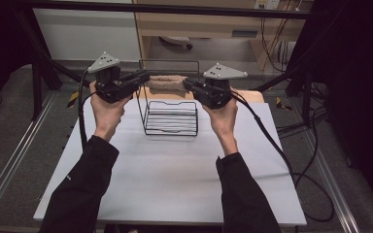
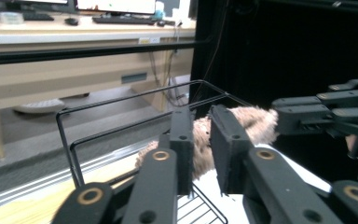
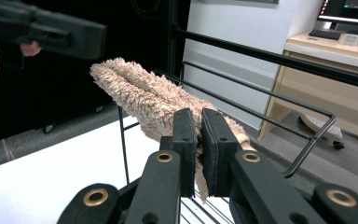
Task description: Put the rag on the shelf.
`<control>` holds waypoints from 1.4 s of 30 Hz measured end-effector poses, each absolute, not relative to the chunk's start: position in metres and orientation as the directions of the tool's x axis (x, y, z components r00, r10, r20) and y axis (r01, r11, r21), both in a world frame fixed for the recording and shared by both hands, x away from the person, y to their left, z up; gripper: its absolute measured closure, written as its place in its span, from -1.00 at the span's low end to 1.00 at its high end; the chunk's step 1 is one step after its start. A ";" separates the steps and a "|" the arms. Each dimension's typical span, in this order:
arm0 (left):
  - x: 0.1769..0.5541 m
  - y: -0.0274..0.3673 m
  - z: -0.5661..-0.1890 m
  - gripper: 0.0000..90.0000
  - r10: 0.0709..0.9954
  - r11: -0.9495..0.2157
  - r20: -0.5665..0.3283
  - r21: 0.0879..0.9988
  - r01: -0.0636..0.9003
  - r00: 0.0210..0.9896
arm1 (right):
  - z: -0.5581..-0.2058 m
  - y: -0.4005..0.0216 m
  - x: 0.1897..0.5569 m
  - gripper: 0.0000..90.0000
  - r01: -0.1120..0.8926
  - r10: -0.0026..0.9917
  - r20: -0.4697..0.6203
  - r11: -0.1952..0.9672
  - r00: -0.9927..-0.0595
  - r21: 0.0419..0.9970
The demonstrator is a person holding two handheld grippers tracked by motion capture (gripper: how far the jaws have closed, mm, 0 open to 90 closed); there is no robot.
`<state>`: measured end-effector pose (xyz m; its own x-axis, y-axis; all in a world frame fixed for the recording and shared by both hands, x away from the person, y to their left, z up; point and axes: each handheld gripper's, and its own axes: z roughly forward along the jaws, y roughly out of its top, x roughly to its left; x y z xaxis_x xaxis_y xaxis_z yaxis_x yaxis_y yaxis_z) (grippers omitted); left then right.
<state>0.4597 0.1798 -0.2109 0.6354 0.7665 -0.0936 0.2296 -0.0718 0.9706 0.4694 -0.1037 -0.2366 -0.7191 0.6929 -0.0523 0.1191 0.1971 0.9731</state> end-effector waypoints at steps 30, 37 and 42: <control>0.468 0.167 -0.246 0.99 0.752 -0.204 -0.086 0.912 0.355 0.654 | -0.237 -0.107 0.464 0.66 0.152 0.644 0.001 0.179 -0.765 0.972; 0.471 0.167 -0.259 0.99 0.752 -0.217 -0.087 0.903 0.370 0.654 | -0.251 -0.105 0.472 0.95 0.231 0.664 0.025 0.225 -0.747 0.946; 0.474 0.165 -0.267 0.99 0.759 -0.218 -0.085 0.901 0.375 0.646 | -0.262 -0.107 0.479 0.97 0.266 0.683 0.048 0.218 -0.728 0.939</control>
